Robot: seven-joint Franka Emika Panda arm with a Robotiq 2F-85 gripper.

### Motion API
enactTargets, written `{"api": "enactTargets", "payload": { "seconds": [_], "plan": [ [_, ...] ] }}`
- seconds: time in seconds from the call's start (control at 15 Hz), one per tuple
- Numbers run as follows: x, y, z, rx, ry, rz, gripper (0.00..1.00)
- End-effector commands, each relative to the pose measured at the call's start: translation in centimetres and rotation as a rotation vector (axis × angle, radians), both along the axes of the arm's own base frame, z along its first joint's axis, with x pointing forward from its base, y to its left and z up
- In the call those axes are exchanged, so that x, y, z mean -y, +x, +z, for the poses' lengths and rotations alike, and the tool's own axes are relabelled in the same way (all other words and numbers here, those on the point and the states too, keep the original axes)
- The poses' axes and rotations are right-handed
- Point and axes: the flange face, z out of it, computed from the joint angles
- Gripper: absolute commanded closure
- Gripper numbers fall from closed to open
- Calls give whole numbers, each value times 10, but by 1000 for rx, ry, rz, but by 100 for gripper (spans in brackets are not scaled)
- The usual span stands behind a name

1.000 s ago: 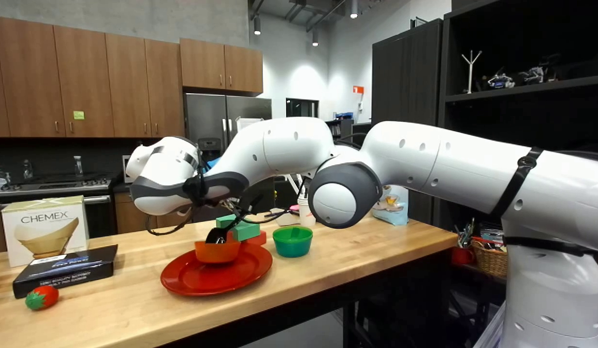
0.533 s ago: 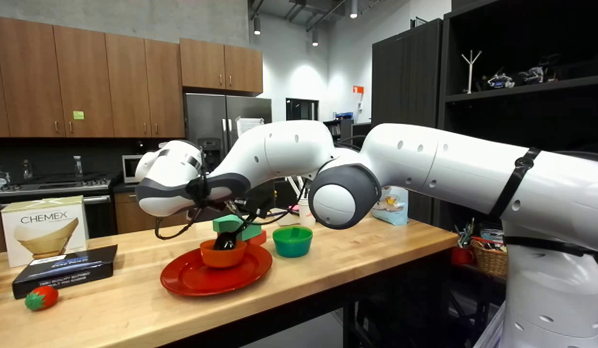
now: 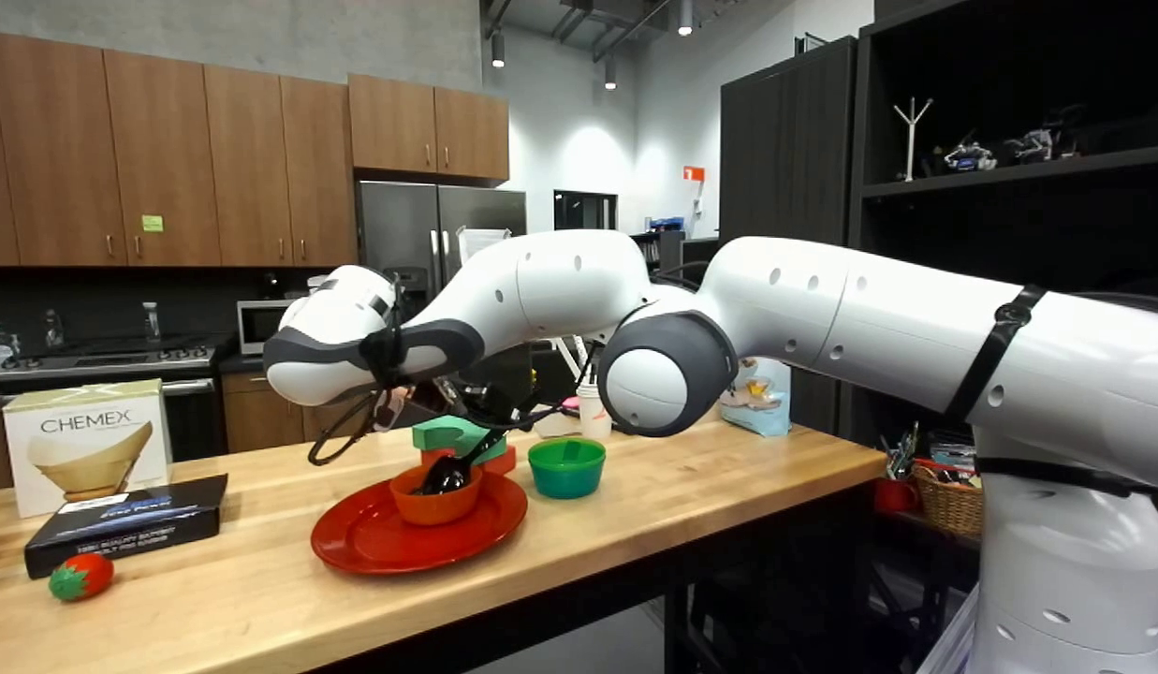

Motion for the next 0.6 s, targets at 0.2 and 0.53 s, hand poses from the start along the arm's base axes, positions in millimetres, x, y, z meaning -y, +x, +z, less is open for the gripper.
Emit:
{"api": "enactTargets", "payload": {
  "seconds": [0.2,0.53],
  "plan": [
    [18,-15,0,-168,97,-134,99],
    [25,-16,-4,-182,116,-179,99]
  ]
}}
